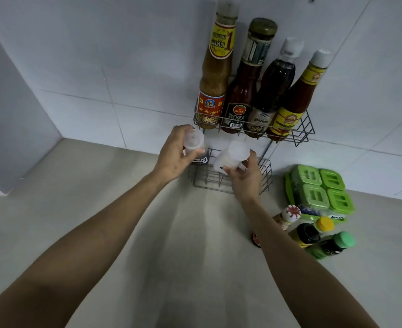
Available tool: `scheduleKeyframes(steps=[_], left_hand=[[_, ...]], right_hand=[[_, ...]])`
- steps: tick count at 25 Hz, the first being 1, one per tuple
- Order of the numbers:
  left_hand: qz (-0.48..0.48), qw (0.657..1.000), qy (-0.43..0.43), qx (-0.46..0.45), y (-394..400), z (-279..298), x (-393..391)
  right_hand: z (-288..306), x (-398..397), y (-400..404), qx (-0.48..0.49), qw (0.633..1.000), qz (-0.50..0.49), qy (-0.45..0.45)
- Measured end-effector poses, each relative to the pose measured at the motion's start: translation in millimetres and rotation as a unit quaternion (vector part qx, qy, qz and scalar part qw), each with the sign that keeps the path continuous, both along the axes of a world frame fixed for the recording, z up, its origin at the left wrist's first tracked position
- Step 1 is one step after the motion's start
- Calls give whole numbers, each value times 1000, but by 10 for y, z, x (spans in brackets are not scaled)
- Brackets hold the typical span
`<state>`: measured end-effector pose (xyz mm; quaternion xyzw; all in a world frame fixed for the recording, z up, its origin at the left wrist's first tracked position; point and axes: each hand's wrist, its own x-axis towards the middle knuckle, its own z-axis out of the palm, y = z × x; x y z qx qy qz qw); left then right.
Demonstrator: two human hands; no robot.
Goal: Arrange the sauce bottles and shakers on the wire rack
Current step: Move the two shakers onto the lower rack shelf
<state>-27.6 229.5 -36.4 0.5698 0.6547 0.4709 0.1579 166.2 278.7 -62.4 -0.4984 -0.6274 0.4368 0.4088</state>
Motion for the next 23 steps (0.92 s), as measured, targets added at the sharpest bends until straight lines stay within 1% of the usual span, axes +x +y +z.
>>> scheduleKeyframes(steps=[2,6,11,15,19,23], left_hand=[[1,999,32,-16,66,-68,11],[-10,992,85,-90,240,-192,25],[-3,978,131,-163,453,-274,72],[14,978,123,-170,480,-333,105],[14,981,97,-169,442,-352,105],[4,980,96,-176,414,-312,104]], right_hand=[[-82,-39,92,3,999,1,-49],[-287,-86,266,-16,992,6,-125],[-359,-120,332,-17,985,19,-173],[-381,-118,398,-14,978,46,-204],[-384,-106,414,-13,968,73,-239],[-367,-98,426,-16,962,91,-257]])
